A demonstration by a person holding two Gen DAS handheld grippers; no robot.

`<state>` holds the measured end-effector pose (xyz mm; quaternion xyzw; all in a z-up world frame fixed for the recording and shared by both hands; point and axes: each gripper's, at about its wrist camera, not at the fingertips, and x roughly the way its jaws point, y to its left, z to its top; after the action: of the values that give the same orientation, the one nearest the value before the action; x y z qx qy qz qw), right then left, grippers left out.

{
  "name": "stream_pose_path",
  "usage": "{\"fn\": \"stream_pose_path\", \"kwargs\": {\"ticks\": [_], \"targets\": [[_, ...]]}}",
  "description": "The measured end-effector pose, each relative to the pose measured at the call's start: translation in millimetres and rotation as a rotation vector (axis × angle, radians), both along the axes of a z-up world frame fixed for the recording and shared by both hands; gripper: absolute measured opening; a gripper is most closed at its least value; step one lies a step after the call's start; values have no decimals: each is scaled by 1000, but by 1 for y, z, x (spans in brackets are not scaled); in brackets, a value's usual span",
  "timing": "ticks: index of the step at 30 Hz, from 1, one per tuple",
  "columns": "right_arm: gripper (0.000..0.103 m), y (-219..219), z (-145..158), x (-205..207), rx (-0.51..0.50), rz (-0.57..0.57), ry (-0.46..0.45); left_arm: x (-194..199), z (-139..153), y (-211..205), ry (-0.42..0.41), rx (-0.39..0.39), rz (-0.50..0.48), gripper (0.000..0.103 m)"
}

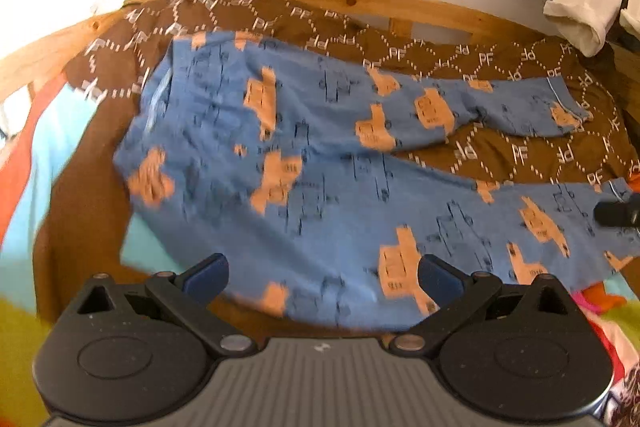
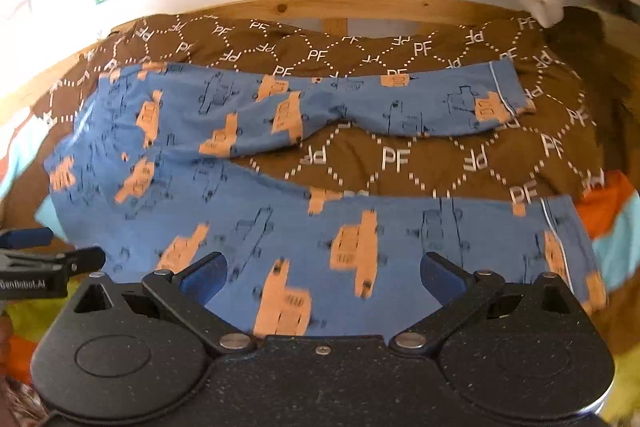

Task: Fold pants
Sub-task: 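Move both grippers to the pant leg hems and close on them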

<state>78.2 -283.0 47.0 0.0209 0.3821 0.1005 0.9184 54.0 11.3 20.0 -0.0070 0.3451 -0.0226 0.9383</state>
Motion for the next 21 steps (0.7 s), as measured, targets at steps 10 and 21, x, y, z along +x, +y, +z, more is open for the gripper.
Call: {"fn": "stream_pose_path", "kwargs": {"ticks": [10,21], "targets": [[102,-5,58,112,-23,286,54,90,64,37,-154,128,9,103],[102,34,30,267,-68,628,96,220,87,60,-176,305,-114,103]]}}
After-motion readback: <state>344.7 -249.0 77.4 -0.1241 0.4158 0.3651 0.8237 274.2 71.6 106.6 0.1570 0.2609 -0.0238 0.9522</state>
